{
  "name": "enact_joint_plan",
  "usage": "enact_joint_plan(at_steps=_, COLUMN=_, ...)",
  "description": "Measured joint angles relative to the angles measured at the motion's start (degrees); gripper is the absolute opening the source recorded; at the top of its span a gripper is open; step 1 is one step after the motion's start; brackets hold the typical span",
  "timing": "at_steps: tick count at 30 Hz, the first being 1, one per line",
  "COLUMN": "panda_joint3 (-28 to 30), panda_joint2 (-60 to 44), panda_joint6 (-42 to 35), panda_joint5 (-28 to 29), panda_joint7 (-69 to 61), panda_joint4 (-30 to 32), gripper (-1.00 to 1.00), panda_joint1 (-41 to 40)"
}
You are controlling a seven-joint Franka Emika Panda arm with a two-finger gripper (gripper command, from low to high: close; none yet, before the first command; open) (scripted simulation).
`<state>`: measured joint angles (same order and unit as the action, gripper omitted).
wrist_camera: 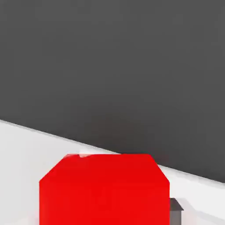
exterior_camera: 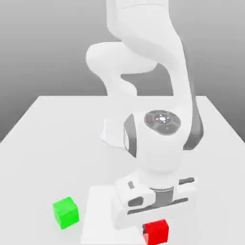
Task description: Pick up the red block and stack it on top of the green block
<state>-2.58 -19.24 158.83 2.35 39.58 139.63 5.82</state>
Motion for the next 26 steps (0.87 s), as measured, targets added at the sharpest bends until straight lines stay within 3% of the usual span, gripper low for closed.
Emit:
enact_joint_plan(at_steps=3, panda_joint3=0.0, panda_joint2=5.8, panda_joint6=-4.7, panda_joint5=-0.8, panda_joint7=-0.2, panda_joint4=1.1, gripper=-1.0, panda_joint1=-0.6)
enact_joint_plan(at_steps=10, panda_joint3=11.3, panda_joint2=15.3, panda_joint6=-7.8, panda_joint5=-2.7, panda_joint7=9.4, panda_joint4=7.5, gripper=-1.0, panda_joint1=-12.7)
enact_joint_plan(at_steps=16, panda_joint3=10.8, panda_joint2=7.9, panda_joint6=0.6, panda_joint5=-7.1, panda_joint7=9.2, panda_joint4=8.6, gripper=-1.0, panda_joint1=-16.5)
enact_joint_plan(at_steps=17, panda_joint3=10.6, panda_joint2=6.9, panda_joint6=1.5, panda_joint5=-7.5, panda_joint7=9.0, panda_joint4=8.6, gripper=1.0, panda_joint1=-16.7)
enact_joint_plan(at_steps=23, panda_joint3=10.4, panda_joint2=6.4, panda_joint6=2.0, panda_joint5=-7.7, panda_joint7=8.8, panda_joint4=8.6, gripper=1.0, panda_joint1=-16.8)
enact_joint_plan(at_steps=26, panda_joint3=10.9, panda_joint2=10.3, panda_joint6=-1.6, panda_joint5=-5.9, panda_joint7=10.1, panda_joint4=8.8, gripper=1.0, panda_joint1=-16.7)
